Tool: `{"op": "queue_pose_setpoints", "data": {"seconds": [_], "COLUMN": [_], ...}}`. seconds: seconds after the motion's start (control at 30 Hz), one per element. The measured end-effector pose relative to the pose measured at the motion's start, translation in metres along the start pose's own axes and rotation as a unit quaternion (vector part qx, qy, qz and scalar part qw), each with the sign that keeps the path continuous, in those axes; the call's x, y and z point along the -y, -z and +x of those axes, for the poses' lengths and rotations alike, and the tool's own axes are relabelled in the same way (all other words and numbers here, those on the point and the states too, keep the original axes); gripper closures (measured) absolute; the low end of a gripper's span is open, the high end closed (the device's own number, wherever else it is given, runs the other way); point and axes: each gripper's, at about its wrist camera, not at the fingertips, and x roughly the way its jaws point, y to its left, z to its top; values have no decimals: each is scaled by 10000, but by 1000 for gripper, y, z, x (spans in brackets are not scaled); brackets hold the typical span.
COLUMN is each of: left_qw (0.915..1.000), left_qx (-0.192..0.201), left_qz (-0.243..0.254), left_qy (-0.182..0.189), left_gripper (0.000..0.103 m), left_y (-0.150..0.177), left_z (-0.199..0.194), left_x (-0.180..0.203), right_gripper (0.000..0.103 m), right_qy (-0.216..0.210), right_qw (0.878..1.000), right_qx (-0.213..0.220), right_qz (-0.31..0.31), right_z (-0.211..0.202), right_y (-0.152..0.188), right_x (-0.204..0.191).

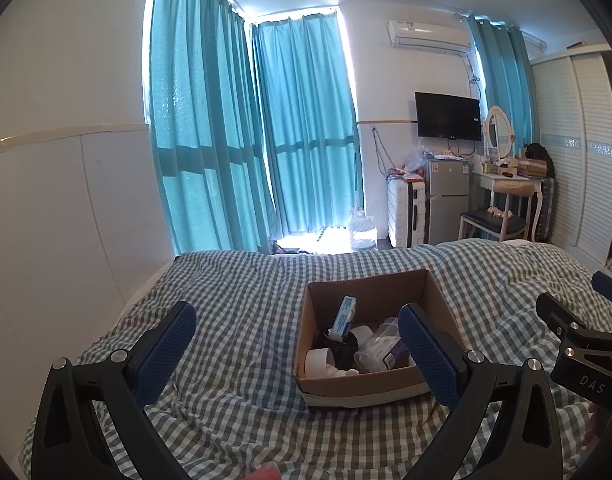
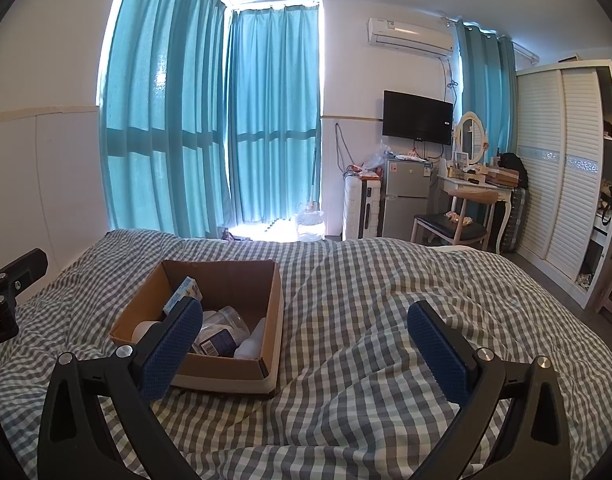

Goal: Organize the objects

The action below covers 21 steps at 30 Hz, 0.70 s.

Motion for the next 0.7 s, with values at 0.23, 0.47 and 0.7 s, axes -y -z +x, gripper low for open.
{"op": "queue_pose_setpoints", "data": {"seconds": [0.23, 0.47, 0.7], "left_qw": [10000, 10000, 10000], "left_qx": [-23, -48, -65], "left_qz": [9, 18, 15], "left_qy": [11, 14, 20], "left_gripper": [0, 0, 0], "left_y": [1, 1, 1], "left_z": [0, 1, 0], "left_x": [1, 2, 2], "right_gripper": [0, 0, 0], "right_qy": [-6, -2, -6], "right_qw": [10000, 10000, 10000], "right_qx": [-11, -14, -16], "right_qz": [-8, -12, -15], "right_z": [0, 0, 1], "right_y": [3, 3, 3], "right_x": [0, 1, 1]}}
